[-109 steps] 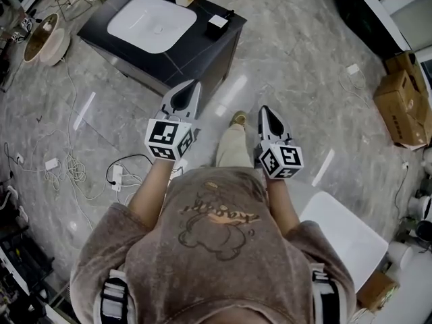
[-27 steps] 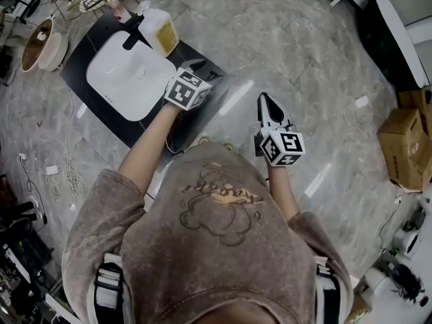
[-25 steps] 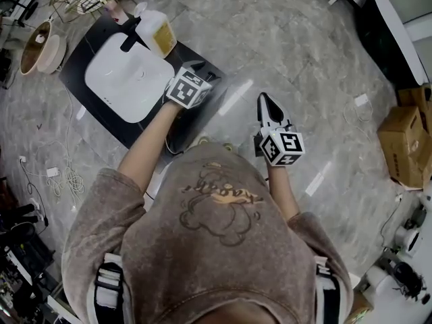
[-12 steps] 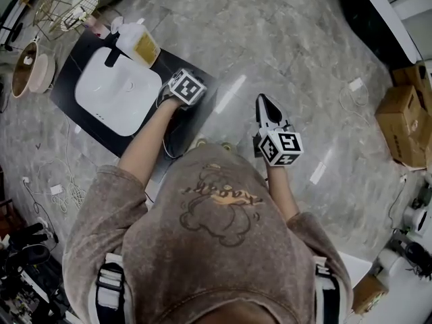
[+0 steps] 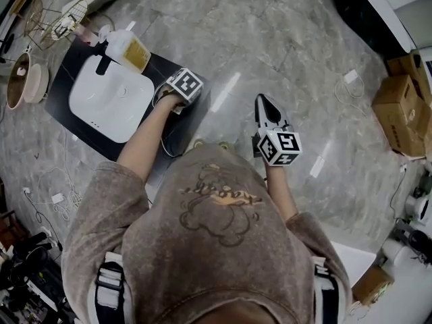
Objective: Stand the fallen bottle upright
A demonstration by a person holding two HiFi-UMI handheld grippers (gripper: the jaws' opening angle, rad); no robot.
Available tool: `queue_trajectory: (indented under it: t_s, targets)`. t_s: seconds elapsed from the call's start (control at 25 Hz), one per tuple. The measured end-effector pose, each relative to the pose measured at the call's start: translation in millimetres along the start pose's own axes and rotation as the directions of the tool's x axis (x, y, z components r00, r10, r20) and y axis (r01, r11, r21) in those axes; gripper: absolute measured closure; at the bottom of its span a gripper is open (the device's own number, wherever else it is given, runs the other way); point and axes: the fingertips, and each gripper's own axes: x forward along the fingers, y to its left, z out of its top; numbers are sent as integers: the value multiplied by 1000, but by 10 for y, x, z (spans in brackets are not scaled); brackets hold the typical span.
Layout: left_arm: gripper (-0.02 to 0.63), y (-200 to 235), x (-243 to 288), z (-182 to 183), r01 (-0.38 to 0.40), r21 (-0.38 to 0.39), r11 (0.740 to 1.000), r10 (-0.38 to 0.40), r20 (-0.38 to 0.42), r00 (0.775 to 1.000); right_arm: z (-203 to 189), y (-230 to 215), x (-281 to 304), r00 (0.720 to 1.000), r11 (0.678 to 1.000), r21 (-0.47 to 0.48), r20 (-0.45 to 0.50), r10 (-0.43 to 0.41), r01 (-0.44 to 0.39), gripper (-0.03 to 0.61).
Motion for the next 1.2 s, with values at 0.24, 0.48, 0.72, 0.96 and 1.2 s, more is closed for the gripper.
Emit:
queue_trajectory:
  t_s: [0.24,0.48,0.72,0.96,1.2]
  targets:
    - [370,3,33,0,2,-21,1000,-2,-7,1000,-6,-84,-33,1000,1000,2,-2,-22,22,580]
    - [440,61,24,27,-28,-34,999,28,2,1000,-22,-94,-38,1000,1000,1,-9,-22,22,580]
    - [443,56,25,65,-28,-18,999,29,8,1000,-41,-51,-10,1000,1000,0,-18,-6,6,580]
    - [443,106,-189,138,-59,-42,997,61,46,997,-63,23,-2,1000,1000,7,-23,14,-14,580]
    - [443,170,-401,348,-101,-23,995,103,130,986,-80,99,19,999,999,7,-23,38,-38,580]
